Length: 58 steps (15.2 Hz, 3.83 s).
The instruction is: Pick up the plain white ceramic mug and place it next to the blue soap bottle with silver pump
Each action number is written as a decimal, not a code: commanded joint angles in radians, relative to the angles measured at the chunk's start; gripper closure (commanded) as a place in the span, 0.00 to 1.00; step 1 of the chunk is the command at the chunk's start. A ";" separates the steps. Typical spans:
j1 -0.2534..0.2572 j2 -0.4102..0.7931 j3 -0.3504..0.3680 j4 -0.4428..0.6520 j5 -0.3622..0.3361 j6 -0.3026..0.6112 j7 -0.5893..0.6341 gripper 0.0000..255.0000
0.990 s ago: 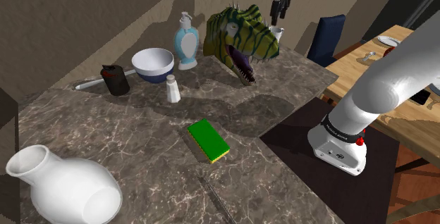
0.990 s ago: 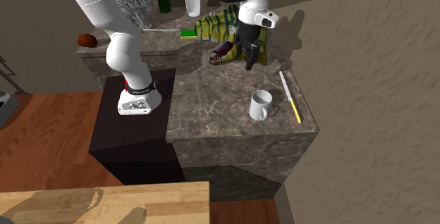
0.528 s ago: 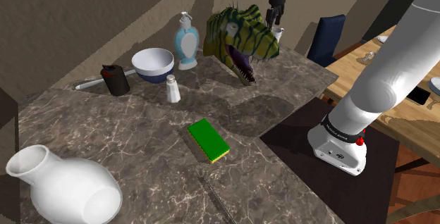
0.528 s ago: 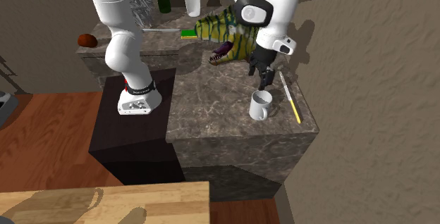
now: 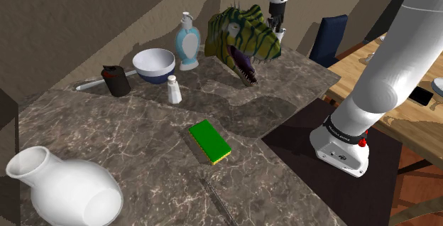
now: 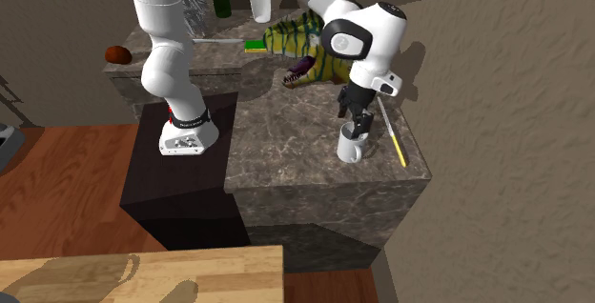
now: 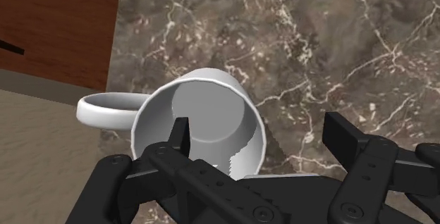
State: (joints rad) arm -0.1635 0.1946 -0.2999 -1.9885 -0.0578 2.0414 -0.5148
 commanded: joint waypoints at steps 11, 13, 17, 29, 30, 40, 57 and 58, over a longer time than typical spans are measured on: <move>-0.002 0.013 0.000 -0.020 0.003 0.033 -0.002 1.00; -0.002 0.013 0.000 -0.020 0.003 0.033 -0.002 1.00; -0.002 0.013 0.000 -0.020 0.003 0.033 -0.002 1.00; 0.003 -0.046 -0.003 0.045 -0.012 -0.089 -0.001 1.00; 0.003 -0.051 -0.003 0.053 -0.013 -0.102 -0.001 1.00; 0.007 -0.090 -0.003 0.143 -0.022 -0.228 -0.004 1.00; 0.008 -0.105 -0.004 0.353 -0.024 -0.453 -0.021 1.00; 0.008 -0.104 -0.004 0.368 -0.023 -0.466 -0.022 1.00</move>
State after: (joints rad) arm -0.1558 0.0901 -0.3036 -1.6362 -0.0814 1.5901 -0.5357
